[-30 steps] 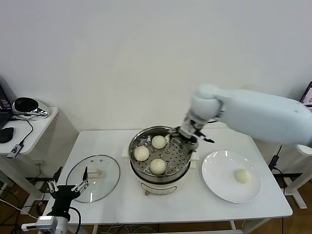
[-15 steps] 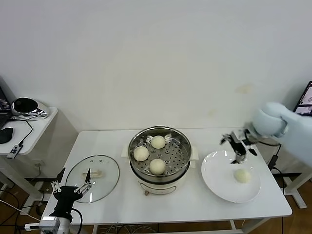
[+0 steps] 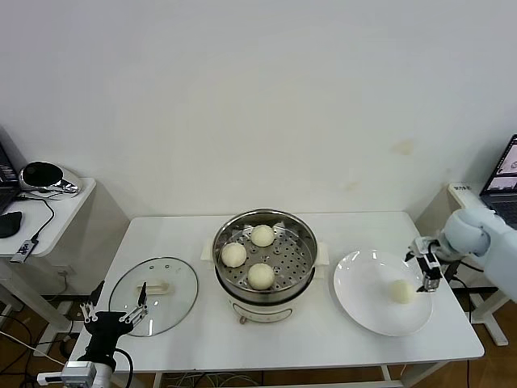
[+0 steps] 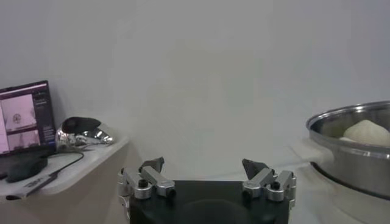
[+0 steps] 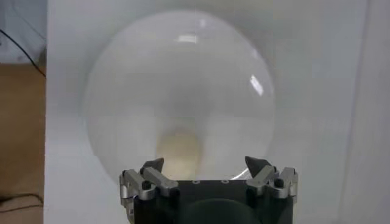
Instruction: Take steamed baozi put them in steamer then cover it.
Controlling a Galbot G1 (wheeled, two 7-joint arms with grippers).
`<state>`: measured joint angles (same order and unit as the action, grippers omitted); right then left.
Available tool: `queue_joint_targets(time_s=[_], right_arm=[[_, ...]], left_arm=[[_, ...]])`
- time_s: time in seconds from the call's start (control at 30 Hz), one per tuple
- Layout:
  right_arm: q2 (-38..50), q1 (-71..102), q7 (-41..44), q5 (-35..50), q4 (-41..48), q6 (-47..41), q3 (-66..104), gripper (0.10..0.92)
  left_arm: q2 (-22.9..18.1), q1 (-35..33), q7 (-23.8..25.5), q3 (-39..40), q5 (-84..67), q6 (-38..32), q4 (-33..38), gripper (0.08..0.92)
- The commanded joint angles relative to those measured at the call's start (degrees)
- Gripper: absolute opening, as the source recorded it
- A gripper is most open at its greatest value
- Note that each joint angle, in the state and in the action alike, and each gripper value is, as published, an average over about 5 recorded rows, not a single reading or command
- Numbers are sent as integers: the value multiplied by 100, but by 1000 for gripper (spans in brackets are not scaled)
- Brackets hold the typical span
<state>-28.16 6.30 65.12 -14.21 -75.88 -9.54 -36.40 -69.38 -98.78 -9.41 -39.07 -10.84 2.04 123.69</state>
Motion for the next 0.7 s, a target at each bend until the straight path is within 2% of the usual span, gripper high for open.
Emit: queue_joint_targets(time_s=[0.03,0.37,0.7], right_arm=[[-491,792,-63,-467,883,72,577,823],[-835,932,-189,-471,1100,86,684,816],[-907,891,-256,-475,1145,90,720,708]], left_arm=[[-8,-15,3,-11,9,5,-1,823],[-1,-38,3,-33,9,-3,-7,823],[-23,-28,2,-10,20,-8,-14,823]])
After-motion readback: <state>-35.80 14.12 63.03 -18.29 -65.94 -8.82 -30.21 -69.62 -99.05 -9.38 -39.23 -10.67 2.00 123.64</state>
